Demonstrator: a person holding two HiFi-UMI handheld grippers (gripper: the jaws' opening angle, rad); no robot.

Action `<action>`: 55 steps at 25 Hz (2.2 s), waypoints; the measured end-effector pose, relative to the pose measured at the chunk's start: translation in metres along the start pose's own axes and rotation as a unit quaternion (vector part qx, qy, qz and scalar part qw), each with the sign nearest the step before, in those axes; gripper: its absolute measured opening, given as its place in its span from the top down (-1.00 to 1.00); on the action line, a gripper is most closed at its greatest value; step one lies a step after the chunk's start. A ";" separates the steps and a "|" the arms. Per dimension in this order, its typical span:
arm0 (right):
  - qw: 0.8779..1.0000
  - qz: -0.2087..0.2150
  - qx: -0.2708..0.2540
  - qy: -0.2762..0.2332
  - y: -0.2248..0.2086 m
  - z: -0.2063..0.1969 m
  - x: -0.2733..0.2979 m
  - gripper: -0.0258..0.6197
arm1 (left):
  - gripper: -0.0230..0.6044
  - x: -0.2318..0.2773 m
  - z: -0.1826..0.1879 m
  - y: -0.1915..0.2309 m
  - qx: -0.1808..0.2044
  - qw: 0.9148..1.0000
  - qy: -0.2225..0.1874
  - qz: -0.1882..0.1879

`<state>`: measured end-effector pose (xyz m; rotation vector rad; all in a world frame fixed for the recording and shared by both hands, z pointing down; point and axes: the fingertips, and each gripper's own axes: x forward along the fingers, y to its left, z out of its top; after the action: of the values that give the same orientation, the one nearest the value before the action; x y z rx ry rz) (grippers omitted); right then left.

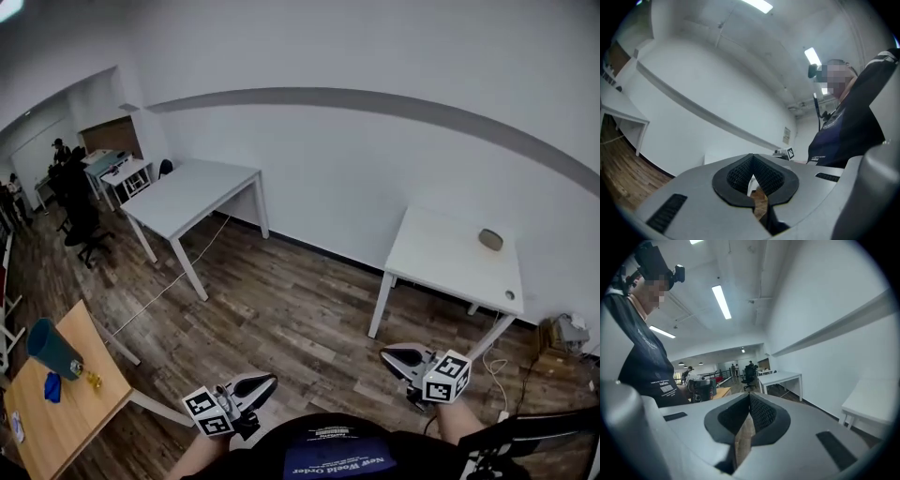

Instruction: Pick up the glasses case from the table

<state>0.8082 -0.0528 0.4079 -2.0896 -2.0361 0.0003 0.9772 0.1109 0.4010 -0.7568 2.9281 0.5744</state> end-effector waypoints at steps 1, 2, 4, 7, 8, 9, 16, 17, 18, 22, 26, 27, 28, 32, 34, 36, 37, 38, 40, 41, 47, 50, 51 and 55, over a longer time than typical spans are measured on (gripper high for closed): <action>1.000 0.011 -0.005 -0.001 -0.014 0.005 0.002 0.91 | 0.92 0.012 0.001 0.006 0.005 1.000 0.002 0.011; 1.000 0.021 -0.005 -0.002 -0.029 0.008 0.003 0.91 | 0.92 0.025 0.003 0.014 0.005 1.000 -0.002 0.023; 0.999 0.036 0.005 -0.008 -0.060 0.008 0.006 0.91 | 0.92 0.052 0.008 0.028 -0.004 0.999 -0.017 0.040; 0.999 0.041 0.021 -0.015 -0.104 0.007 0.005 0.91 | 0.92 0.096 0.011 0.039 -0.003 0.999 -0.016 0.044; 0.999 0.042 0.024 -0.017 -0.115 0.008 0.005 0.91 | 0.92 0.107 0.012 0.043 0.000 0.999 -0.009 0.044; 0.998 0.044 0.026 -0.020 -0.123 0.009 0.005 0.91 | 0.92 0.114 0.012 0.047 0.003 0.999 -0.001 0.045; 0.998 0.013 0.055 -0.025 -0.181 0.003 0.013 0.91 | 0.92 0.149 0.017 0.096 -0.010 0.999 0.011 0.037; 0.998 0.006 0.057 -0.023 -0.186 0.003 0.017 0.91 | 0.92 0.153 0.016 0.103 -0.012 0.999 0.014 0.030; 0.998 0.002 0.056 -0.021 -0.190 0.003 0.022 0.91 | 0.92 0.156 0.015 0.111 -0.012 1.000 0.016 0.023; 0.999 -0.015 0.026 -0.015 -0.198 0.012 0.061 0.91 | 0.92 0.152 0.024 0.158 -0.014 1.000 0.010 -0.010; 0.998 -0.048 0.017 -0.029 -0.215 0.043 0.122 0.91 | 0.92 0.143 0.059 0.230 -0.002 0.999 0.007 -0.047; 0.998 -0.049 0.014 -0.029 -0.215 0.052 0.140 0.91 | 0.92 0.138 0.072 0.247 0.003 0.999 0.007 -0.053; 0.998 -0.050 0.009 -0.028 -0.215 0.059 0.158 0.91 | 0.92 0.133 0.084 0.264 0.007 0.998 0.007 -0.059; 0.996 -0.075 0.015 -0.036 -0.224 0.078 0.224 0.91 | 0.92 0.107 0.117 0.330 -0.004 0.997 0.013 -0.071; 0.996 -0.076 0.018 -0.036 -0.222 0.087 0.254 0.91 | 0.92 0.094 0.129 0.355 -0.005 0.997 0.021 -0.077; 0.997 -0.078 0.020 -0.022 -0.223 0.090 0.274 0.91 | 0.92 0.089 0.142 0.376 -0.005 0.997 0.019 -0.081; 0.997 -0.079 0.022 -0.014 -0.227 0.090 0.281 0.91 | 0.92 0.090 0.147 0.386 -0.007 0.997 0.014 -0.081; 0.996 -0.081 0.023 -0.006 -0.233 0.091 0.287 0.91 | 0.92 0.092 0.152 0.395 -0.010 0.997 0.008 -0.080; 0.996 -0.081 0.024 0.003 -0.247 0.094 0.302 0.91 | 0.92 0.094 0.156 0.414 -0.015 0.997 -0.002 -0.079; 0.997 -0.079 0.022 0.005 -0.256 0.096 0.313 0.91 | 0.92 0.094 0.155 0.425 -0.018 0.997 -0.005 -0.077; 0.999 -0.029 0.020 0.010 -0.321 0.106 0.390 0.91 | 0.92 0.113 0.154 0.501 -0.033 0.999 0.004 -0.039; 1.000 0.001 0.018 0.009 -0.359 0.108 0.419 0.91 | 0.92 0.129 0.165 0.528 -0.013 1.000 0.002 -0.019; 1.000 0.011 0.015 0.009 -0.377 0.109 0.429 0.91 | 0.92 0.137 0.168 0.541 -0.004 1.000 0.000 -0.009; 0.999 0.046 0.006 0.007 -0.472 0.133 0.463 0.91 | 0.92 0.189 0.180 0.605 -0.005 0.999 -0.010 0.044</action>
<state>0.3395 0.4321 0.4250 -2.1666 -1.9261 0.0142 0.5155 0.5814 0.4102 -0.6207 2.9540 0.5991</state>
